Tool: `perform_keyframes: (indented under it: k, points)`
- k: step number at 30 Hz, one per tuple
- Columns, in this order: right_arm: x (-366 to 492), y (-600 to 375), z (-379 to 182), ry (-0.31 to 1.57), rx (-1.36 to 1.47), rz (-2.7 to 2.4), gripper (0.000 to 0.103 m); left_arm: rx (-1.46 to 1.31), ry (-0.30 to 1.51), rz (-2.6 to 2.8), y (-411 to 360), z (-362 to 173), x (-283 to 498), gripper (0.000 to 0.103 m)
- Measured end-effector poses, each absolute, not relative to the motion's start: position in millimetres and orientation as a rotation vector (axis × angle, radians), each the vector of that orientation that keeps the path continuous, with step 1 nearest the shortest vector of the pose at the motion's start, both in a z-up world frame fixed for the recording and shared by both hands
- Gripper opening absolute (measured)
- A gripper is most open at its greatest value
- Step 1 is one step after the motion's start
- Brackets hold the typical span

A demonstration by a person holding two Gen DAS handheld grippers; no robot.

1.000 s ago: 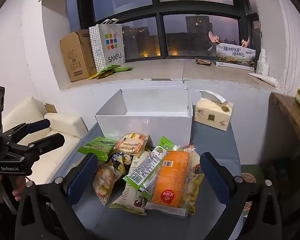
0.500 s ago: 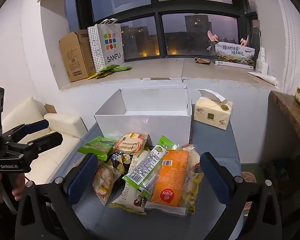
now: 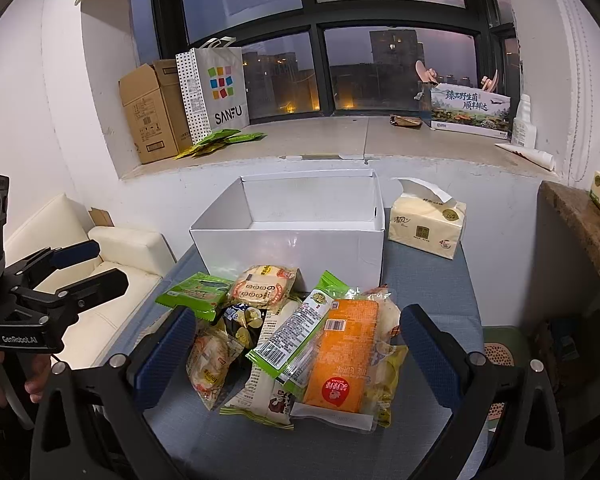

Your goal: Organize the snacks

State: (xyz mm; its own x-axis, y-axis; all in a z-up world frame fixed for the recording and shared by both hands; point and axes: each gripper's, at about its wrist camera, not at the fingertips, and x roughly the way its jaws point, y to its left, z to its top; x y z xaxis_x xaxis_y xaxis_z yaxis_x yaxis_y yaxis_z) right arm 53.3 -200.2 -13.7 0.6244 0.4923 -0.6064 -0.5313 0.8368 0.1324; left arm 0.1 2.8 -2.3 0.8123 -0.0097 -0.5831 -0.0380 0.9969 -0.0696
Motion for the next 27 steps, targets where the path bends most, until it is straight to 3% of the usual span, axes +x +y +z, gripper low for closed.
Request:
perform_keyframes:
  k: [27]
  points:
    - [52.7, -198.8, -15.3, 0.679, -0.059, 0.59, 0.103, -0.073, 0.629, 0.009, 2.4, -3.7, -1.2, 0.103]
